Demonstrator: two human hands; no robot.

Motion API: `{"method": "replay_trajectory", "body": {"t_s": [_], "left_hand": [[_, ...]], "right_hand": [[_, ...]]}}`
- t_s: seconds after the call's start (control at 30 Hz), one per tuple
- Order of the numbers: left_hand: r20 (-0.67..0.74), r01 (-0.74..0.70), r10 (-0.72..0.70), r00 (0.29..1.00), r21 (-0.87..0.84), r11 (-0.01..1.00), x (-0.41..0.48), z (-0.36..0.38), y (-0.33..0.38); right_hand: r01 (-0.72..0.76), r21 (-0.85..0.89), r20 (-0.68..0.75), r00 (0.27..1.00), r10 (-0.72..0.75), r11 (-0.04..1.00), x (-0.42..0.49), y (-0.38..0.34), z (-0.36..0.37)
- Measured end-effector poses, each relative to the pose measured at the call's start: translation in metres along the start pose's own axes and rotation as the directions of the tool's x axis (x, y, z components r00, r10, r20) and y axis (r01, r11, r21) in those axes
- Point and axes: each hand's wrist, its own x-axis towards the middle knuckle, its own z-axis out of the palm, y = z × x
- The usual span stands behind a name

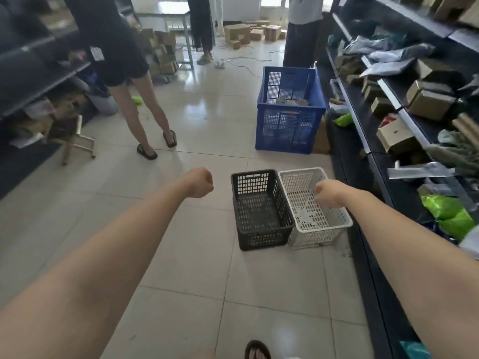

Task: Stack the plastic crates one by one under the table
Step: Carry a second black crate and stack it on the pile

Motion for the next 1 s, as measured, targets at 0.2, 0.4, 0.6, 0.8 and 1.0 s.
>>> {"method": "replay_trajectory", "body": {"t_s": [0.2, 0.4, 0.6, 0.8, 1.0], "left_hand": [[0.010, 0.004, -0.004, 1.000, 0.023, 1.000, 0.107, -0.051, -0.047], [0.061, -0.051, 0.043, 0.997, 0.147, 0.988, 0.246, -0.104, -0.088], [0.165, -0.205, 0.173, 0.971, 0.205, 0.957, 0.373, -0.142, -0.076], [0.337, -0.386, 0.313, 0.888, 0.175, 0.906, 0.465, -0.128, -0.008], [0.470, -0.500, 0.334, 0.817, 0.290, 0.816, 0.538, -0.088, 0.036]], "right_hand": [[-0.038, -0.025, 0.089, 0.995, 0.040, 0.999, 0.087, -0.056, -0.042], [-0.151, 0.075, 0.089, 0.986, 0.144, 0.986, 0.179, -0.094, -0.057], [-0.387, 0.268, 0.103, 0.922, 0.374, 0.882, 0.227, -0.095, -0.068], [-0.603, 0.319, 0.253, 0.797, 0.548, 0.731, 0.238, -0.072, -0.043], [-0.684, 0.383, 0.315, 0.728, 0.608, 0.621, 0.278, -0.049, -0.019]]}}
